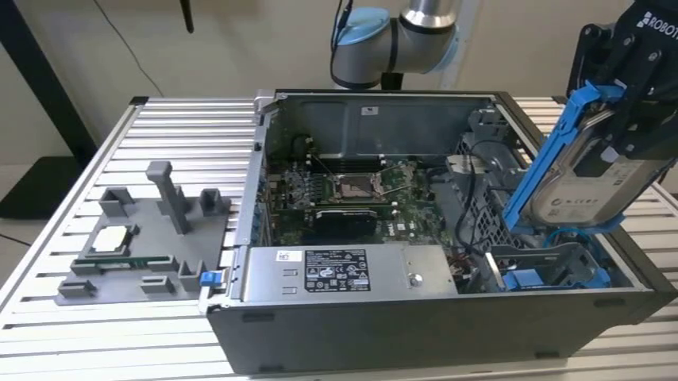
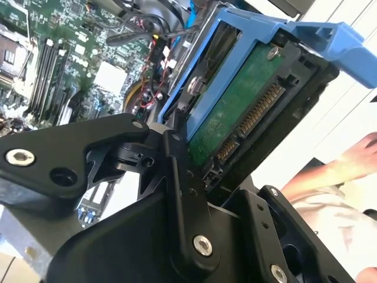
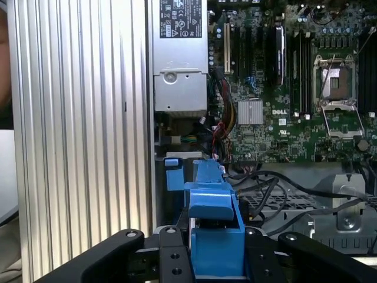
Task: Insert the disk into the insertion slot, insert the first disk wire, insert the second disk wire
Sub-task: 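Insert the disk into the insertion slot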
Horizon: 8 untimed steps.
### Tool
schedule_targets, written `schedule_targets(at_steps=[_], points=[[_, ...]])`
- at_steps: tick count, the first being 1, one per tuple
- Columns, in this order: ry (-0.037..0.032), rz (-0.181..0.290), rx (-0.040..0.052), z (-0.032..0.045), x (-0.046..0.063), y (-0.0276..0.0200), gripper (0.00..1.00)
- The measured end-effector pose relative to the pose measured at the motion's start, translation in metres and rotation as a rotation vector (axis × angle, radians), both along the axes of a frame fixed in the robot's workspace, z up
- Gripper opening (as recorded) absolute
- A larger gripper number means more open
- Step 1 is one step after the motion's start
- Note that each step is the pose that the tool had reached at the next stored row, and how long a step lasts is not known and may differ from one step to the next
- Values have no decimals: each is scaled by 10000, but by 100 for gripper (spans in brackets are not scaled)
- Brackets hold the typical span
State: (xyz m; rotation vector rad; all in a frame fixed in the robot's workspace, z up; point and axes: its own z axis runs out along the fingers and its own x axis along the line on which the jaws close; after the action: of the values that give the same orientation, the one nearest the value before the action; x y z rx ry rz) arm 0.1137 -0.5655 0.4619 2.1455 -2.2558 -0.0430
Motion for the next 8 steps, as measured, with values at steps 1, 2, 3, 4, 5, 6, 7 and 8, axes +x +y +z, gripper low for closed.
schedule_targets(at_steps=[1, 2, 3, 4, 5, 6, 7, 8], points=[[0, 0, 15, -2, 0, -9, 0], [0, 0, 24, -2, 0, -16, 0], [0, 0, 28, -3, 0, -23, 0], [0, 0, 37, -5, 0, -32, 0], [0, 0, 45, -9, 0, -39, 0], [0, 0, 55, -15, 0, -46, 0], [-1, 0, 65, -22, 0, -51, 0], [-1, 0, 68, -28, 0, -56, 0]])
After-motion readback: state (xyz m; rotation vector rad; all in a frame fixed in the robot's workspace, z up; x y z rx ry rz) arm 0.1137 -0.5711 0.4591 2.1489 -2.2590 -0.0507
